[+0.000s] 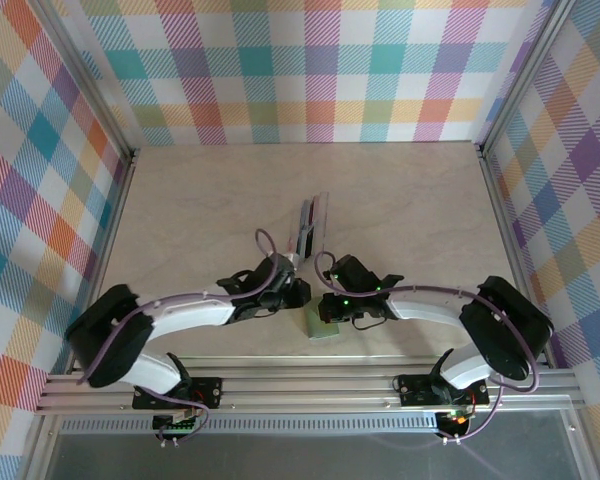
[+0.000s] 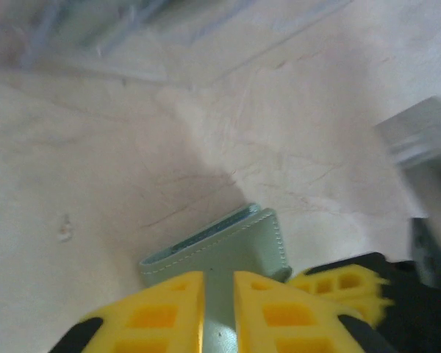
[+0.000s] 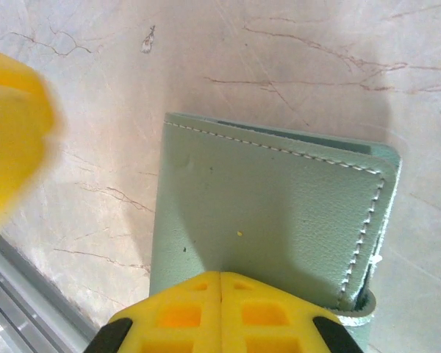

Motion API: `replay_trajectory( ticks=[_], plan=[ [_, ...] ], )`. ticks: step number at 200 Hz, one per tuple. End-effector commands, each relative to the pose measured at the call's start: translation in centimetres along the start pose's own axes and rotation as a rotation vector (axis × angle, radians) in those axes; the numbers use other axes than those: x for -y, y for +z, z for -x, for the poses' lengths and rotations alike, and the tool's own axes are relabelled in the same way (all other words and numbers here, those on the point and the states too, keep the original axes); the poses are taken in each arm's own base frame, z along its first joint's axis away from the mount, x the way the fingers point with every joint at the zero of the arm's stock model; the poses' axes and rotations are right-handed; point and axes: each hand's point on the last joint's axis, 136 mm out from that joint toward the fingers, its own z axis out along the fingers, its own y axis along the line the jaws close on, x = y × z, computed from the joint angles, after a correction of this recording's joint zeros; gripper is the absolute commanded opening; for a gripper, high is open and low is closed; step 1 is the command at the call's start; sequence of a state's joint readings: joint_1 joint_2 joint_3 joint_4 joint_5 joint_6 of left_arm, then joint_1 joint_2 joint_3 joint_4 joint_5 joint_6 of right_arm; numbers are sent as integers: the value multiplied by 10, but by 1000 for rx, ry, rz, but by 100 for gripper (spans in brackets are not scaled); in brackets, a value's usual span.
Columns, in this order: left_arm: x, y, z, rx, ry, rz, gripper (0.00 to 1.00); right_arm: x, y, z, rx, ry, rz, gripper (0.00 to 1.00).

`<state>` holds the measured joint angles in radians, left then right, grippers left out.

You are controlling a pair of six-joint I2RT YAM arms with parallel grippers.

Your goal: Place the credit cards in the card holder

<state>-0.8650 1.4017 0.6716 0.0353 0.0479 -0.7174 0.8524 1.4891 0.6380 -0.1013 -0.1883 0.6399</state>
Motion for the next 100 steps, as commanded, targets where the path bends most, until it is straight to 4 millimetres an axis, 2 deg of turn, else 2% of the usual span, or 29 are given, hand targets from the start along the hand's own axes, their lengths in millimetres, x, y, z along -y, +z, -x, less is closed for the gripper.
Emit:
replay_trajectory(
  ticks=[1,14,39,66,84,100],
  plan=[
    [-19,-30,17,60,28,113,34,70,17,-44,-124,37,-277,3],
    [-25,-44,25,94,18,138,52,69,18,-42,-121,30,-283,5],
    [-32,-73,38,166,3,159,78,69,17,-39,-107,26,-299,13],
    [-47,-105,44,214,-7,220,99,69,16,-38,-99,16,-317,23],
    [-51,-125,52,256,-21,234,100,69,14,-36,-89,14,-322,31],
    [-53,-138,56,275,-28,239,100,68,12,-36,-86,9,-327,33]
  ],
)
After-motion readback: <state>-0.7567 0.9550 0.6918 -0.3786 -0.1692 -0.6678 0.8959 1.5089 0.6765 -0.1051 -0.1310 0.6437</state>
